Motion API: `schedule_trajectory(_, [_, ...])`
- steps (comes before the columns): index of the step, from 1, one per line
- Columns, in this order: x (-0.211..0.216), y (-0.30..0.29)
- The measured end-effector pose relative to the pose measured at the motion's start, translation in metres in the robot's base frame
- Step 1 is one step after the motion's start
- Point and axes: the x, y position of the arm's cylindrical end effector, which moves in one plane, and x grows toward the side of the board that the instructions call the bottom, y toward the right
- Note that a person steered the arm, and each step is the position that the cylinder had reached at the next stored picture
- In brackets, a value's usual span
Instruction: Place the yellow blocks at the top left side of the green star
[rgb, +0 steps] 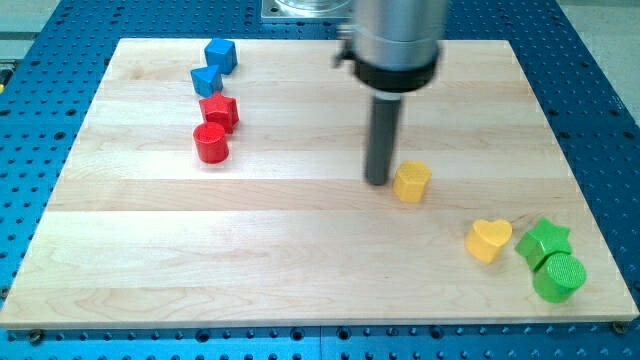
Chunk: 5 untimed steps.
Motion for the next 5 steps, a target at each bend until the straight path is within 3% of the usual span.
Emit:
schedule_trajectory(1, [-0.013, 0.067])
schedule_trajectory(2, [0.006, 0.09])
schedule_trajectory(3, [0.07, 0.1])
schedule_trajectory(4, [0.049, 0.087])
schedule_trajectory(5, [0.012, 0.037])
